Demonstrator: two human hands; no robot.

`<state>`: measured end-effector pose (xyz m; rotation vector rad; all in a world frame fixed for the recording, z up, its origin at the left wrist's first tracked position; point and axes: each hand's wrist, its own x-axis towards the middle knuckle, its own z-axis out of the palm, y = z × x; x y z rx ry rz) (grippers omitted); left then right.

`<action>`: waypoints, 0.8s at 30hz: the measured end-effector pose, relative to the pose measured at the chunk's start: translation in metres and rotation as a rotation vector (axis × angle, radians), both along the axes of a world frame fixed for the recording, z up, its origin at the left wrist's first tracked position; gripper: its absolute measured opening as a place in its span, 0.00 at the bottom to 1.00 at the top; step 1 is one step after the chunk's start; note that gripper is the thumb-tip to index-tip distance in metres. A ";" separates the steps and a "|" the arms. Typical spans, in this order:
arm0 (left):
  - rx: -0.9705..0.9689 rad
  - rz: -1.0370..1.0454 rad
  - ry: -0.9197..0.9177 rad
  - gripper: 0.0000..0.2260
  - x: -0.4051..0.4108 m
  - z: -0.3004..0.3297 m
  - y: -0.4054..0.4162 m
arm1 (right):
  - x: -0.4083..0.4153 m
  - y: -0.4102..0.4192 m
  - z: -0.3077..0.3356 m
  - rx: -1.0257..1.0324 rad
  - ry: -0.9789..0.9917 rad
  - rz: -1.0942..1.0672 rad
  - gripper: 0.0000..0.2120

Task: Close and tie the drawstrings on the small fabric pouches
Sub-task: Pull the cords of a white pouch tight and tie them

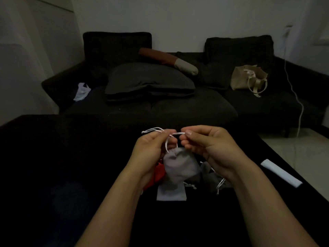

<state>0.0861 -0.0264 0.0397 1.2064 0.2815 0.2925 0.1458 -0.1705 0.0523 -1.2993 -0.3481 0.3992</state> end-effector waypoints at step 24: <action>0.134 0.068 -0.168 0.03 -0.001 -0.002 0.010 | -0.002 0.002 -0.002 -0.256 -0.162 0.152 0.06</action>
